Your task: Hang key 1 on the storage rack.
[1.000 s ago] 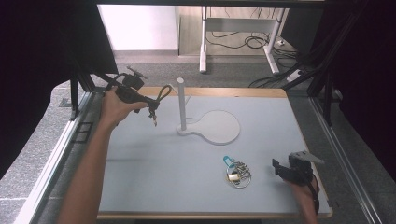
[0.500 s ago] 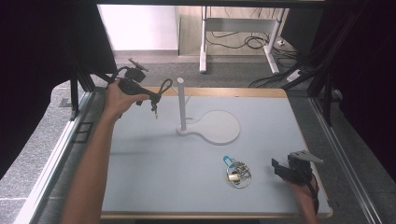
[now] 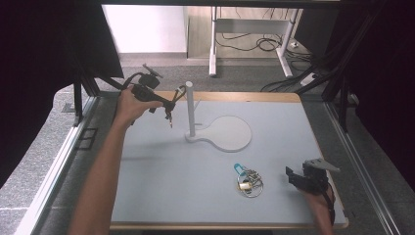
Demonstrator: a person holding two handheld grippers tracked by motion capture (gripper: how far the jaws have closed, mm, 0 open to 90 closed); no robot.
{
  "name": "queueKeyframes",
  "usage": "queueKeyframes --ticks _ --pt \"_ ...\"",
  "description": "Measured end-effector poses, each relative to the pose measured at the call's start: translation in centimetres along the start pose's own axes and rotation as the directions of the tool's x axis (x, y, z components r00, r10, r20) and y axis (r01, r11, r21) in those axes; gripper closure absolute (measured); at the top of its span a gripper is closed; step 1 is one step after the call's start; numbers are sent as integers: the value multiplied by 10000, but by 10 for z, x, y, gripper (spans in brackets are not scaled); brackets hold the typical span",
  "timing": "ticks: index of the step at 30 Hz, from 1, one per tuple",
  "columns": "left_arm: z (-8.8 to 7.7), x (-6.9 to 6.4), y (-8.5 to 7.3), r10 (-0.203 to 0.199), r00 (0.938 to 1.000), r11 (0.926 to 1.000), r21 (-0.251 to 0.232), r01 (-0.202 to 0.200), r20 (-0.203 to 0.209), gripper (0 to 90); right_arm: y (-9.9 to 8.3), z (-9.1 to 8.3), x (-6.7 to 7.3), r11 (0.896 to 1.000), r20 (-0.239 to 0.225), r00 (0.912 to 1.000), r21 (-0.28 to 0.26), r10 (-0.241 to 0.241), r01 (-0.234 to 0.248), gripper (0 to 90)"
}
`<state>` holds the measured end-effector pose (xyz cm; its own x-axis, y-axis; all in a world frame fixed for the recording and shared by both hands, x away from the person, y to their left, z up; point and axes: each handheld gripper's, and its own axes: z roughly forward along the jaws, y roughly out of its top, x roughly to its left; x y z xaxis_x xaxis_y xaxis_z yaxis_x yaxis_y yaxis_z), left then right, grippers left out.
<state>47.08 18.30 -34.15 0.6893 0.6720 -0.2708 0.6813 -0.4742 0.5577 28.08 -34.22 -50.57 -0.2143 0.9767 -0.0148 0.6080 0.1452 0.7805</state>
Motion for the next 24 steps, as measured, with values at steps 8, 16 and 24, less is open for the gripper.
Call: queueKeyframes --ticks 8,16,24 --pt "11 -3 -4 156 9999 9995 258 -157 51 664 0 0 2 10000 8 10000 27 -33 33 314" --pt "25 -8 -7 381 9987 9983 462 -364 -350 624 -1 1 1 10000 -14 10000 70 -36 36 314" --pt "20 -16 -26 712 9916 9972 289 -684 -1077 492 2 -3 2 9996 -511 9986 -239 150 -162 314"
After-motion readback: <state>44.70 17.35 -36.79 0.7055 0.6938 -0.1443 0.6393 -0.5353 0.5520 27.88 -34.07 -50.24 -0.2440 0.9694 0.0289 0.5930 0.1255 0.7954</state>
